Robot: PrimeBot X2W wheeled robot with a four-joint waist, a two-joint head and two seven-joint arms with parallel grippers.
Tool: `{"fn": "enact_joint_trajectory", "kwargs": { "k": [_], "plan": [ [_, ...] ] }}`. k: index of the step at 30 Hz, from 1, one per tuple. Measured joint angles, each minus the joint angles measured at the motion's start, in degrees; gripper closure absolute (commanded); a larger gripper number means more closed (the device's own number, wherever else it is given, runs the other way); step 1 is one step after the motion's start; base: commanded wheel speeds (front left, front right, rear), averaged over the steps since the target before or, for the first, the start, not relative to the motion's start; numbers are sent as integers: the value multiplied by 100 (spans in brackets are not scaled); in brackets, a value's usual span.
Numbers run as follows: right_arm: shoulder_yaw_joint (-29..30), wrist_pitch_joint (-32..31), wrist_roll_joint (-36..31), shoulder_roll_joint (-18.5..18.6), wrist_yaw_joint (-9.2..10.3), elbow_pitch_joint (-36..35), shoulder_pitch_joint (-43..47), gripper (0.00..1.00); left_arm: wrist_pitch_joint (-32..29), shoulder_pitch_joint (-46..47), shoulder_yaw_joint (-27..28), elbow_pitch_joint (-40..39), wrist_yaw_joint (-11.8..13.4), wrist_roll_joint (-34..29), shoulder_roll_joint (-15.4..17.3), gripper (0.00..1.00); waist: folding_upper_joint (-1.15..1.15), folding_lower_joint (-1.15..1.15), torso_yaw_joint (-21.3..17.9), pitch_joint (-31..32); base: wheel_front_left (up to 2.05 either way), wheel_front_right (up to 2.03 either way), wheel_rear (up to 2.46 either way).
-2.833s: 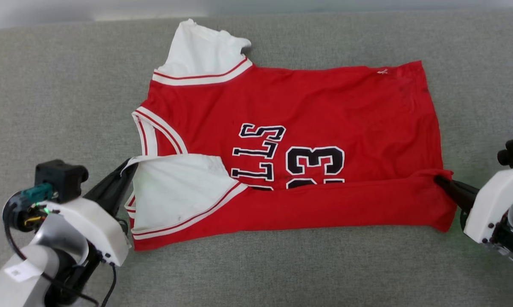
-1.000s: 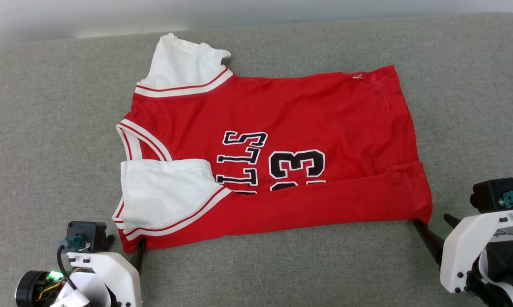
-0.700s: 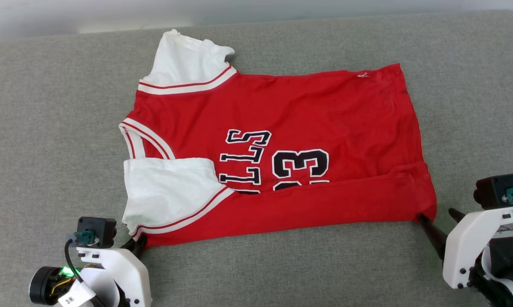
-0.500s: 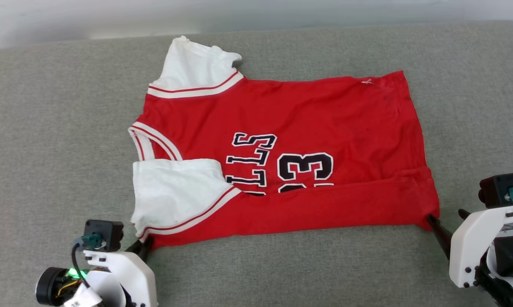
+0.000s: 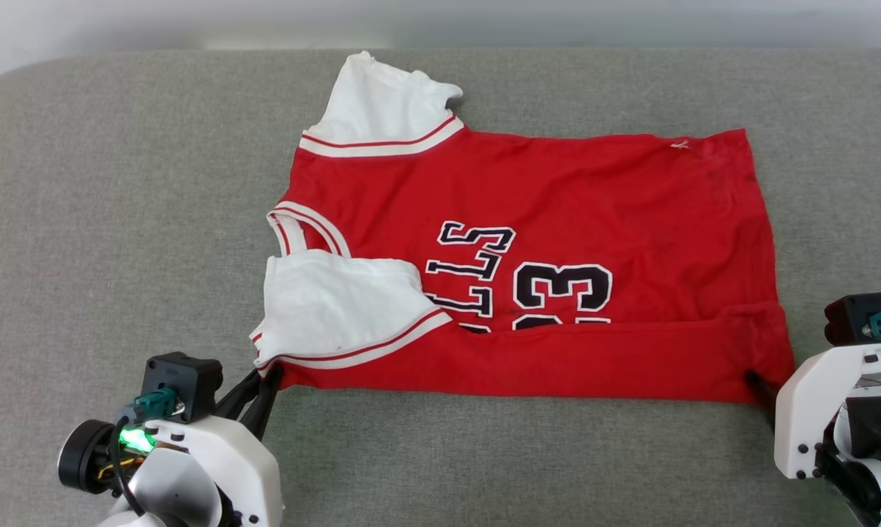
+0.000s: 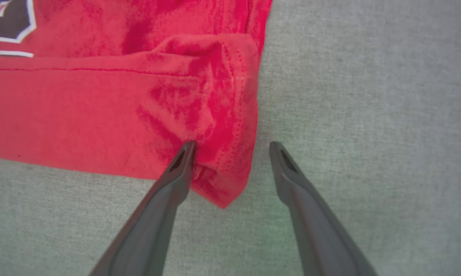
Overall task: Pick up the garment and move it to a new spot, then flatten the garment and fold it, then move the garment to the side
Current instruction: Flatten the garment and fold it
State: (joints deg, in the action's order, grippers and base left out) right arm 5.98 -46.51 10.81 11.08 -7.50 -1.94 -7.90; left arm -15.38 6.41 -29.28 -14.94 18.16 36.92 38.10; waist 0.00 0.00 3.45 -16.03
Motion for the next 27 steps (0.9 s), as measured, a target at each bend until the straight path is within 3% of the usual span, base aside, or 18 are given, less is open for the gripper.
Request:
{"fn": "enact_joint_trajectory", "kwargs": {
  "k": [11,12,13,14,27],
  "plan": [
    [-86,-158,-69,-1,12,297,-63,0,-66,94,-22,-186,24,-44,2,100,0,0,189,-304,0,0,0],
    [-108,-188,-57,19,14,315,-74,6,-90,94,-32,-164,24,-43,7,100,0,0,193,-318,0,0,0],
    [-124,-200,-42,32,16,336,-96,59,-111,94,-35,-145,25,-26,3,100,0,0,194,-327,0,0,0],
    [-136,-199,-23,37,16,349,-103,100,-144,94,-58,-112,24,-21,9,100,0,0,193,-332,0,0,0],
    [-154,147,316,21,-1,488,-86,100,-372,-218,-134,102,-51,278,158,100,0,0,58,47,0,0,0]
  ]
}}
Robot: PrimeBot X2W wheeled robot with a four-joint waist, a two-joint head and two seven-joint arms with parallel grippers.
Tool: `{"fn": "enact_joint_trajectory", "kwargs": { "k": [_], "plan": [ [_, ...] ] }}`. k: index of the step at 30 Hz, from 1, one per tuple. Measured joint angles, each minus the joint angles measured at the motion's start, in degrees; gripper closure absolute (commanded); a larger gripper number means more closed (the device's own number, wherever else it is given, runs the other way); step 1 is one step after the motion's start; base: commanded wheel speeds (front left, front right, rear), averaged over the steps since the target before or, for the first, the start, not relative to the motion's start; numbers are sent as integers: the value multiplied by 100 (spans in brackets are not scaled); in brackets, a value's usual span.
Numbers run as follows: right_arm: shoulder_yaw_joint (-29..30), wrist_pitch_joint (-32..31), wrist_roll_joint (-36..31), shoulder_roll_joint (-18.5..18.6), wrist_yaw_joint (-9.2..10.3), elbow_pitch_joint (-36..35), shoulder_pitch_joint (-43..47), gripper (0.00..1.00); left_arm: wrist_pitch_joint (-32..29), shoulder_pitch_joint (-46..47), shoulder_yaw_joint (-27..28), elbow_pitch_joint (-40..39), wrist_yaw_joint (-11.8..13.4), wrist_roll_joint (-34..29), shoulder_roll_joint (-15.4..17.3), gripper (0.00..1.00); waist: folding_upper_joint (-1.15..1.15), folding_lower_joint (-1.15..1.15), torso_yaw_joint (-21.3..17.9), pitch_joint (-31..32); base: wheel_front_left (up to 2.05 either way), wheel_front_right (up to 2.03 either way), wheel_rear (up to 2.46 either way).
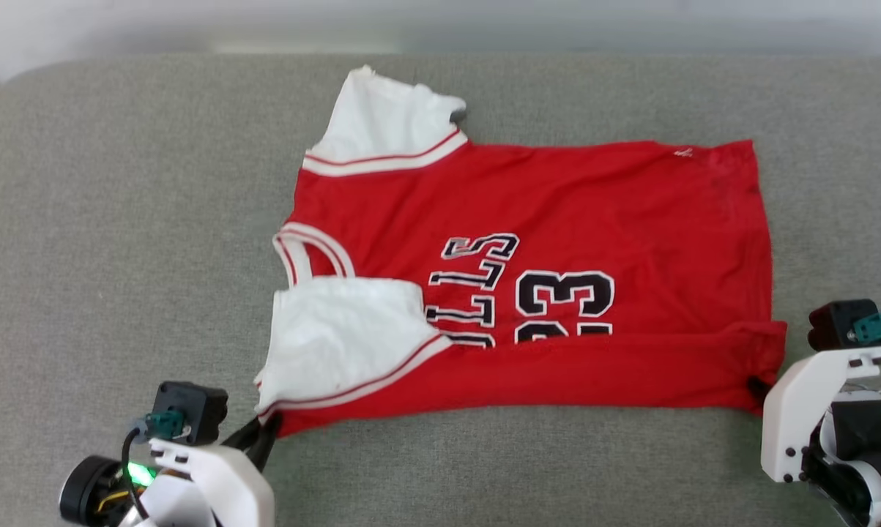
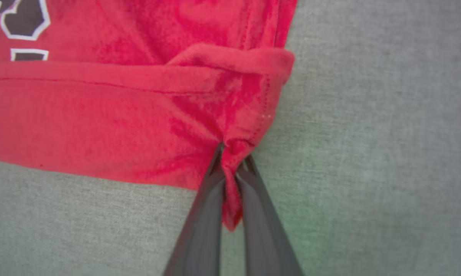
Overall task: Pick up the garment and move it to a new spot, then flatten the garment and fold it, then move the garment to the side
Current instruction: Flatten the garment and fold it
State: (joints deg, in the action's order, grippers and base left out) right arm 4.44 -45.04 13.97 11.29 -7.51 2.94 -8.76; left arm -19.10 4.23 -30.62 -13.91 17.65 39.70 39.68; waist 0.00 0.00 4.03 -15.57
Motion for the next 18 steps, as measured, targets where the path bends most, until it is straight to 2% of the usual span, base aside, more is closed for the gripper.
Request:
{"fn": "enact_joint_trajectory", "kwargs": {
  "k": [7,12,18],
  "plan": [
    [10,-132,177,197,0,-342,339,100,-137,-556,52,-162,110,143,346,100,0,0,-146,415,0,0,0],
    [59,-452,371,376,-1,-764,839,100,-140,-1001,37,-396,252,270,385,100,0,0,-253,611,0,0,0],
    [342,-678,470,403,-1,-1178,1441,100,-127,-1316,-97,-358,248,348,356,100,0,-1,-308,665,0,0,0]
  ]
}}
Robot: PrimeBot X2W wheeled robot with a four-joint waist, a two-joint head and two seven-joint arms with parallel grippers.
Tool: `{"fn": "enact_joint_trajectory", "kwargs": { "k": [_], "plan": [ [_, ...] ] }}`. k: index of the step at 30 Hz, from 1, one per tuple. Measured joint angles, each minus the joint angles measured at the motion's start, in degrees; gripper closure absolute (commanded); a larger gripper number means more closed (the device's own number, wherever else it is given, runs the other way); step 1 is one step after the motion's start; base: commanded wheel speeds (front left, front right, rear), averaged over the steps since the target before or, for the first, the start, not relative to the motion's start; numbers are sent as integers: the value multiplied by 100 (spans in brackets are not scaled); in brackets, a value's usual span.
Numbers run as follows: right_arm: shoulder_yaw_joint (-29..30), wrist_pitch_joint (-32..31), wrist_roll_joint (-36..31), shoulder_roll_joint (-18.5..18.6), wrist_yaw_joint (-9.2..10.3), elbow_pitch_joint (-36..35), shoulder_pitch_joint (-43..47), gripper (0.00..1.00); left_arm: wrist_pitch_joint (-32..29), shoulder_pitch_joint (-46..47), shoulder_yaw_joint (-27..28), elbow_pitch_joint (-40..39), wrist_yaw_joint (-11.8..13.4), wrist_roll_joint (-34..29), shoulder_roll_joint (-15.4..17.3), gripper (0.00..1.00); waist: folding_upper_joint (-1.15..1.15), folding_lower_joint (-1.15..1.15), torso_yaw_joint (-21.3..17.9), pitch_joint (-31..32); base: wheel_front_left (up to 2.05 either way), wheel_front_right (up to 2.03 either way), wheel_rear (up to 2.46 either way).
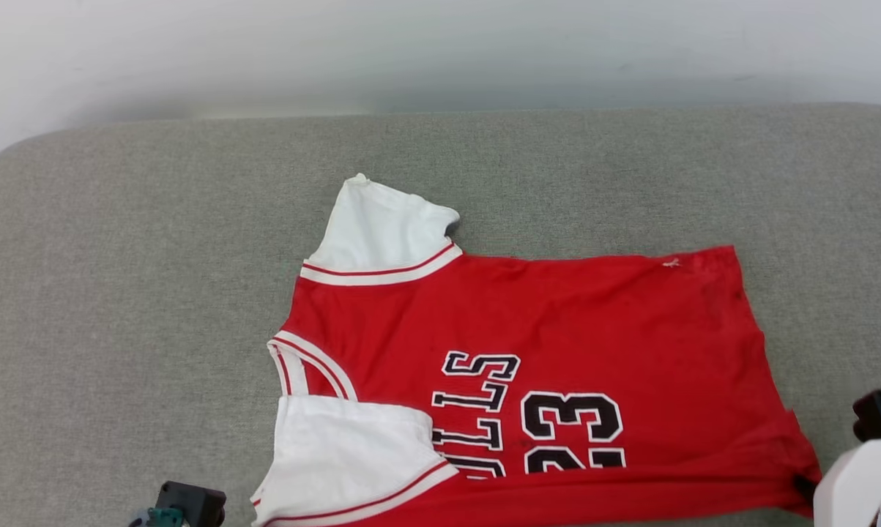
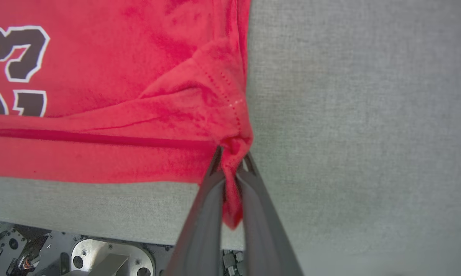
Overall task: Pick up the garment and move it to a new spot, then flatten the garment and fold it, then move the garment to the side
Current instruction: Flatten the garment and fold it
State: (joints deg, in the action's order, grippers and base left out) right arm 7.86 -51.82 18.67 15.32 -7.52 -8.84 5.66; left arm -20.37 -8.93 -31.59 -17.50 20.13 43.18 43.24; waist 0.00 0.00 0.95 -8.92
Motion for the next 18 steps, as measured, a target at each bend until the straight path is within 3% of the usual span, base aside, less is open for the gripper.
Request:
{"fn": "enact_joint_trajectory", "kwargs": {
  "k": [6,12,13,14,15,16,18],
  "plan": [
    [102,158,79,-132,0,-24,239,100,13,-14,-113,386,-155,110,-108,100,0,0,-31,-55,0,0,0],
    [-53,503,-5,-166,0,410,68,100,38,115,-185,697,-358,193,-255,100,0,0,-65,-113,0,0,0],
    [-70,578,-8,-177,0,483,20,100,48,141,-204,739,-397,186,-269,89,0,0,-65,-113,0,0,0],
    [-88,649,-19,-178,1,556,-22,100,98,158,-221,776,-413,165,-290,51,0,0,-64,-112,0,0,0],
    [-114,714,-36,-178,1,616,-57,60,140,176,-230,820,-445,145,-318,0,0,0,-61,-106,0,0,0],
    [-132,773,-43,-182,0,675,-89,0,165,202,-235,859,-450,145,-354,0,0,0,-57,-95,0,0,0],
    [-145,858,-43,-193,1,757,-110,0,242,235,-246,922,-461,119,-390,0,0,0,-50,-62,0,0,0]
  ]
}}
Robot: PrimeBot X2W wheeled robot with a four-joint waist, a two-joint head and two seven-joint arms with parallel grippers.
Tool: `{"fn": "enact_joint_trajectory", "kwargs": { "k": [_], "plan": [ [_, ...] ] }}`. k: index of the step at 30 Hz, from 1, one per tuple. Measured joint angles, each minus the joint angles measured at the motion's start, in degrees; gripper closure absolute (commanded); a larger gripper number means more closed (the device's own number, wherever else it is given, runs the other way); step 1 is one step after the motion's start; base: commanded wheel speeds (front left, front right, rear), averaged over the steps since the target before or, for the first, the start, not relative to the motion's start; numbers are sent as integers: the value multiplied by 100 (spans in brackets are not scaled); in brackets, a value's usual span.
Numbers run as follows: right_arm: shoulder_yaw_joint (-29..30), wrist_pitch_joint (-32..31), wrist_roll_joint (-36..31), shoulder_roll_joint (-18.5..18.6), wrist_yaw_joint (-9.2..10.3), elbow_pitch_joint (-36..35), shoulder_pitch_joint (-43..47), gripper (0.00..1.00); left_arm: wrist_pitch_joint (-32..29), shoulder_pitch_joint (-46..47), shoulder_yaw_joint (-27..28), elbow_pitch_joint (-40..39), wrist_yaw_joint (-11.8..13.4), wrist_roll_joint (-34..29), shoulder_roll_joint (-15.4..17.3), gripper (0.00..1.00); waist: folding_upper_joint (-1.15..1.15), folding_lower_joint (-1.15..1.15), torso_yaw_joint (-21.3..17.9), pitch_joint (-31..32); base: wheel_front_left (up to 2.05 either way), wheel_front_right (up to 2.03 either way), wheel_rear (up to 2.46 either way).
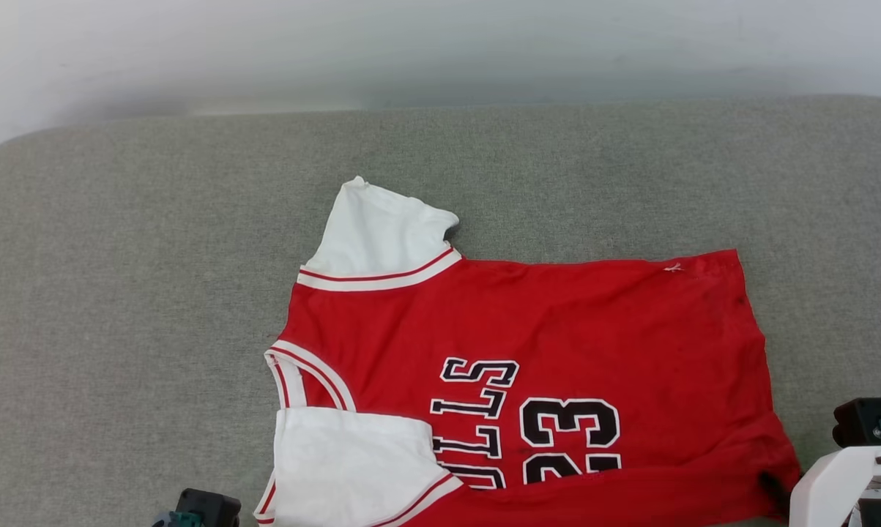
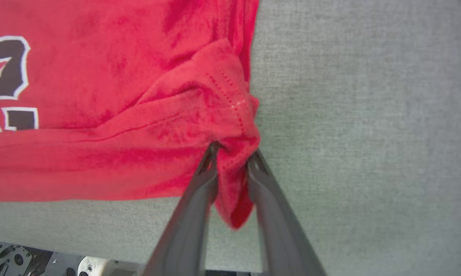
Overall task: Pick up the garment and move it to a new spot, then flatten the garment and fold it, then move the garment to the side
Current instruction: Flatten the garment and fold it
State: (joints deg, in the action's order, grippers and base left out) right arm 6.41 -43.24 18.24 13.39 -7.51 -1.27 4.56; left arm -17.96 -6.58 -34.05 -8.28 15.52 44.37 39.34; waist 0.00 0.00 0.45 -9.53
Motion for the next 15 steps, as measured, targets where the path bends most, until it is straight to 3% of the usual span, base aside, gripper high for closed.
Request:
{"fn": "enact_joint_trajectory", "kwargs": {
  "k": [5,9,11,15],
  "plan": [
    [2,248,57,9,0,15,-111,0,450,175,107,57,-78,-160,-77,0,0,0,9,124,0,0,0],
    [5,604,324,40,1,-210,-239,0,1410,481,323,-10,-210,-493,-242,0,0,0,7,227,0,0,0],
    [-51,1545,466,230,1,-604,-475,0,2691,751,528,122,-269,-983,-448,0,0,0,-20,331,0,0,0],
    [-32,2314,527,198,1,-739,-561,0,3218,868,738,189,-212,-1302,-653,0,0,0,-27,376,0,0,0]
  ]
}}
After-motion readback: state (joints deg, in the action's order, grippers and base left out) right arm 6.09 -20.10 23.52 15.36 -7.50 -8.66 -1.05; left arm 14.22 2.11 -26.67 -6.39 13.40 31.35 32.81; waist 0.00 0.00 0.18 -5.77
